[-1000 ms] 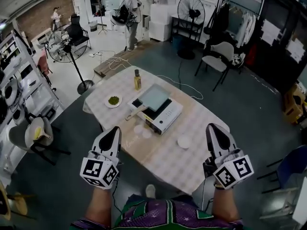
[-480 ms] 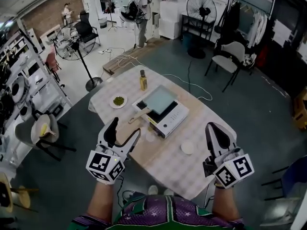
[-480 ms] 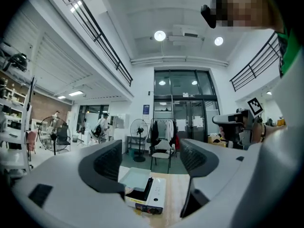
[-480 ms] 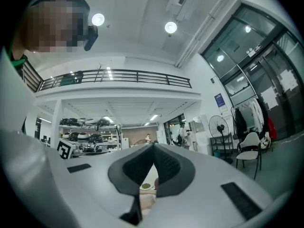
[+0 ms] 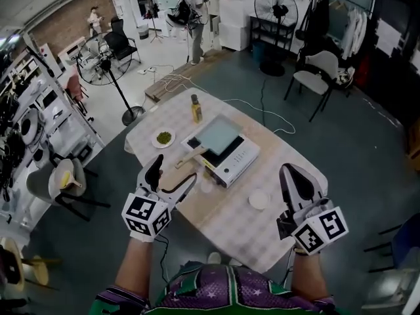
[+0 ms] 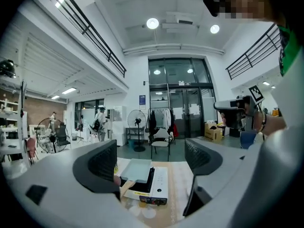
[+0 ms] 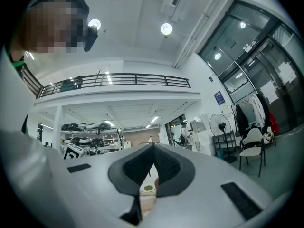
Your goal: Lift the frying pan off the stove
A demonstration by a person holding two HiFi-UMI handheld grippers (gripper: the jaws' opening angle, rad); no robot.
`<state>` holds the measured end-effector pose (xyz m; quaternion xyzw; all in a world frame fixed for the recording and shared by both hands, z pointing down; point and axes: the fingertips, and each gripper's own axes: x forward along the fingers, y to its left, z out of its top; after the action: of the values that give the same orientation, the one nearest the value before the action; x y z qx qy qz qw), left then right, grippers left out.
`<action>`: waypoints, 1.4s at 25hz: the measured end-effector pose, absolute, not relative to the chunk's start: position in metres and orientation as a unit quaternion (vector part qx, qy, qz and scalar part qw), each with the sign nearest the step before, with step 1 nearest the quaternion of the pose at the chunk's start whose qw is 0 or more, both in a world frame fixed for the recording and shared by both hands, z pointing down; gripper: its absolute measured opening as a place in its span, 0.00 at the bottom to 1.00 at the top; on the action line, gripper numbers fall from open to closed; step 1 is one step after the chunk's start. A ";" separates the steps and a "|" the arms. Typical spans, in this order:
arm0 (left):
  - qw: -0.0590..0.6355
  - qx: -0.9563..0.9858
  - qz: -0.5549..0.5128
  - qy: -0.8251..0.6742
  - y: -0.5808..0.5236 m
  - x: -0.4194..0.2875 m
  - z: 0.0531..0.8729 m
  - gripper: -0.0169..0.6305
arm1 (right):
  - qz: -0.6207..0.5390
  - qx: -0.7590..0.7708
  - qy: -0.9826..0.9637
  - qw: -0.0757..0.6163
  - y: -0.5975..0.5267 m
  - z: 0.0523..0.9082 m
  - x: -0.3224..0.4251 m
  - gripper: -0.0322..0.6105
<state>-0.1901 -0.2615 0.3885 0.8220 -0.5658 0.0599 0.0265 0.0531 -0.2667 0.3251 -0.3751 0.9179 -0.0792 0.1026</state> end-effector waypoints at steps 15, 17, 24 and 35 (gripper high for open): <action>0.053 0.833 0.180 -0.520 -0.338 -0.177 0.451 0.72 | -0.070 -0.387 0.916 0.077 -0.308 0.355 0.045 0.06; 0.067 0.835 0.184 -0.514 -0.353 -0.185 0.466 0.72 | -0.061 -0.402 0.911 0.063 -0.323 0.362 0.039 0.06; 0.104 0.843 0.221 -0.479 -0.401 -0.206 0.518 0.72 | -0.064 -0.435 0.897 0.041 -0.367 0.375 0.002 0.06; 0.175 0.839 0.282 -0.431 -0.467 -0.230 0.596 0.72 | -0.082 -0.463 0.882 0.025 -0.424 0.407 -0.045 0.06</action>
<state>-0.2300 -0.4669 0.5962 0.8390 -0.4313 0.2819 0.1749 -0.0448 -0.4241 0.4072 -0.4626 0.8824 -0.0821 0.0252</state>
